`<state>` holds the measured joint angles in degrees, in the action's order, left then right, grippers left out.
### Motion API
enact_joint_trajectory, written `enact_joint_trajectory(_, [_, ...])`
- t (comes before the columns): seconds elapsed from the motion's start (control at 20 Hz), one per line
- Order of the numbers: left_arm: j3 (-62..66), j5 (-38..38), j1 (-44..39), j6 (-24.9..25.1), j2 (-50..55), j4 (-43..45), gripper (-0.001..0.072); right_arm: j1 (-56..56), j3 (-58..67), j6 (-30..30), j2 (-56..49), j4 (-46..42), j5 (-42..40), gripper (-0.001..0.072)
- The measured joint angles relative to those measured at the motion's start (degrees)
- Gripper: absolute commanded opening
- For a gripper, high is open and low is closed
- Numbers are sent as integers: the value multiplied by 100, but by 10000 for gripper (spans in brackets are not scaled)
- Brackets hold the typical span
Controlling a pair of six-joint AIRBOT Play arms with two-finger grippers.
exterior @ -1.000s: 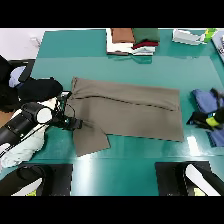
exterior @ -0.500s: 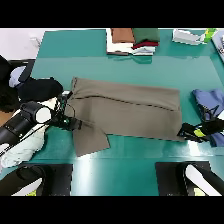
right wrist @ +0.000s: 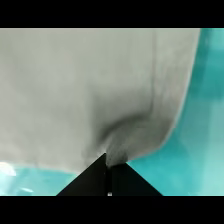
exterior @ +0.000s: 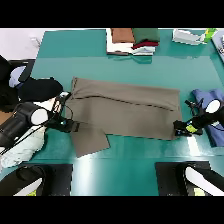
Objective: Fold the shirts.
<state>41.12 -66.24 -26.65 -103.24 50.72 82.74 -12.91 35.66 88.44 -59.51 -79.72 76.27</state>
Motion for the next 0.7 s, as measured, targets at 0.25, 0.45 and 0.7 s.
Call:
enact_joint_trajectory(0.25, [0,-920,-4,-160,-909,116,23,107,33,15,981,-507,708,17])
enact_joint_trajectory(0.45, [0,-1386,0,-188,-1226,-229,23,120,39,17,1794,-758,1088,17])
enact_joint_trajectory(0.7, [44,-1106,2,-101,-1189,66,23,127,291,24,1832,-835,1185,17])
